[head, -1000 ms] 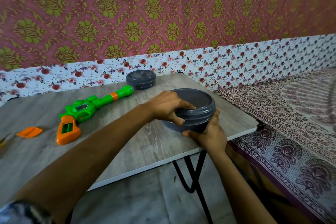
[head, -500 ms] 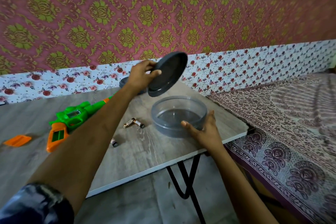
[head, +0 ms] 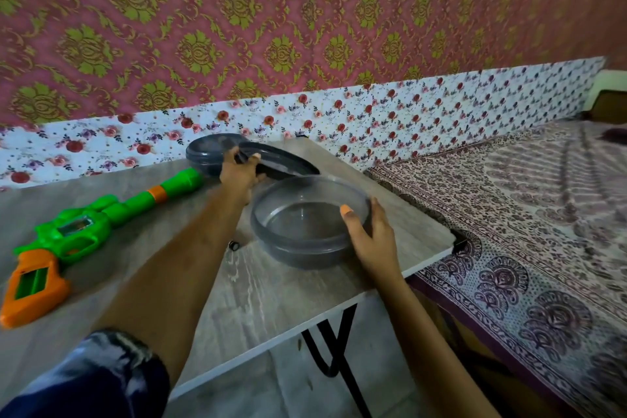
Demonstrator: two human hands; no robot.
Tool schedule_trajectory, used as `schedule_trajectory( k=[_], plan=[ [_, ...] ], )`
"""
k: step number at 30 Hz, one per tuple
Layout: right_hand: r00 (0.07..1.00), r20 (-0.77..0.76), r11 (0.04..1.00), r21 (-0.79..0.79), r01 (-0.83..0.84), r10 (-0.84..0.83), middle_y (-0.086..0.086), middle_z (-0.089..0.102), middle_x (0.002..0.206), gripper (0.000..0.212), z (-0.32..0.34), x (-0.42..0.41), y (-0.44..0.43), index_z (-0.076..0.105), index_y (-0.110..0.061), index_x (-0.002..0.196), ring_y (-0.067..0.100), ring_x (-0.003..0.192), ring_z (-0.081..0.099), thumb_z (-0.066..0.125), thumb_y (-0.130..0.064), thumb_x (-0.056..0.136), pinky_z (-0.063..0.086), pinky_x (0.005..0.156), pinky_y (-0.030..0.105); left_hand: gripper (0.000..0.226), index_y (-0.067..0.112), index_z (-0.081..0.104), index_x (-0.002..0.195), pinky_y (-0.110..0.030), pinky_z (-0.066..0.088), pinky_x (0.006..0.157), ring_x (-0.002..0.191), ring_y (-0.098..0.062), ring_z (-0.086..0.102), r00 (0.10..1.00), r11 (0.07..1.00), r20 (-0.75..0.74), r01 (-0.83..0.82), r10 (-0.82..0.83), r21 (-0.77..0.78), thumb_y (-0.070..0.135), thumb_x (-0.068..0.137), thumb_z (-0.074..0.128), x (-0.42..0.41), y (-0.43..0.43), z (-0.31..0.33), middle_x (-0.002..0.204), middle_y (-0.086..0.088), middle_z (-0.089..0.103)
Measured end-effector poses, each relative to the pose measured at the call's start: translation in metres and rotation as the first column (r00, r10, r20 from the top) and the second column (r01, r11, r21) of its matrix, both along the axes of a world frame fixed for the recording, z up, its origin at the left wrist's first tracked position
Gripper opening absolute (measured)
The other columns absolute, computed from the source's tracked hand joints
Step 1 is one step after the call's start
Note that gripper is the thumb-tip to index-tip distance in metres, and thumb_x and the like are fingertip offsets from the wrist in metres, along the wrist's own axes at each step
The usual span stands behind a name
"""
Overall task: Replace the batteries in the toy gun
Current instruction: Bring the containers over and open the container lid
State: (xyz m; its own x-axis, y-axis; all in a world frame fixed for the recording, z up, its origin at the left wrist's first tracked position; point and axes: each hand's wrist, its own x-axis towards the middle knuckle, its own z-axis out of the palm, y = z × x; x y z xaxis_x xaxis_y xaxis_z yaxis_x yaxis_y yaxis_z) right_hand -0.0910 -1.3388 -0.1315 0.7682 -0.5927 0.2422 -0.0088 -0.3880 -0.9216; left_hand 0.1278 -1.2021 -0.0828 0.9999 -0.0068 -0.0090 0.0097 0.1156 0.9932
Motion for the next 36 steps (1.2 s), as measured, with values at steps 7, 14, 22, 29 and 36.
schedule_trajectory(
  k=[7,14,22,29,36],
  plan=[
    [0.999,0.037,1.0,0.005,-0.012,0.012,0.001,0.025,0.154,0.073,-0.003,0.001,0.0,0.021,-0.018,0.147,0.017,0.141,0.025,0.052,-0.047,0.088,0.023,0.116,0.04,0.007,0.002,0.059,0.096,-0.032,0.051,0.07,0.069,-0.018,0.057,0.993,0.97,-0.085,0.093,-0.076,0.225,0.006,0.089,0.059,0.011,-0.009,-0.015,0.091,-0.013,0.061],
    [0.999,0.047,1.0,-0.008,-0.017,0.017,0.003,0.029,0.152,0.069,0.002,-0.002,0.003,0.024,-0.016,0.146,0.018,0.139,0.029,0.052,-0.043,0.089,0.025,0.115,0.034,0.008,0.001,0.06,0.095,-0.03,0.051,0.081,0.087,-0.021,0.059,0.99,0.962,-0.117,0.11,-0.082,0.25,0.002,0.087,0.061,0.001,0.017,-0.011,0.094,-0.013,0.061],
    [1.0,-0.006,0.999,-0.032,-0.014,0.014,0.009,0.027,0.152,0.075,0.009,-0.007,0.012,0.024,-0.011,0.146,0.024,0.14,0.027,0.049,-0.051,0.087,0.024,0.116,0.043,0.015,0.005,0.064,0.101,-0.023,0.049,0.063,0.088,-0.022,0.054,0.98,0.832,0.069,0.12,-0.187,0.541,0.012,0.088,0.063,-0.068,0.101,0.025,0.098,-0.013,0.058],
    [0.974,0.225,0.921,-0.368,0.125,-0.043,0.023,0.044,0.138,0.06,0.032,-0.013,0.064,0.041,0.0,0.135,0.035,0.13,0.039,0.054,-0.034,0.088,0.036,0.105,0.051,0.016,0.004,0.07,0.097,-0.007,0.041,0.038,0.054,-0.012,0.054,0.958,0.561,0.137,0.029,-0.252,0.828,0.012,0.084,0.069,-0.119,0.187,0.047,0.064,-0.004,0.059],
    [0.938,0.174,0.788,-0.6,-0.14,0.299,0.018,0.057,0.124,0.048,0.038,0.003,0.156,0.048,-0.003,0.13,0.033,0.11,0.057,0.059,-0.019,0.086,0.045,0.092,0.033,0.036,0.017,0.065,0.117,-0.019,0.052,0.062,0.094,-0.02,0.062,0.886,0.328,-0.034,0.207,-0.463,0.922,0.018,0.082,0.073,-0.154,0.208,0.022,0.119,-0.006,0.06]
  ],
)
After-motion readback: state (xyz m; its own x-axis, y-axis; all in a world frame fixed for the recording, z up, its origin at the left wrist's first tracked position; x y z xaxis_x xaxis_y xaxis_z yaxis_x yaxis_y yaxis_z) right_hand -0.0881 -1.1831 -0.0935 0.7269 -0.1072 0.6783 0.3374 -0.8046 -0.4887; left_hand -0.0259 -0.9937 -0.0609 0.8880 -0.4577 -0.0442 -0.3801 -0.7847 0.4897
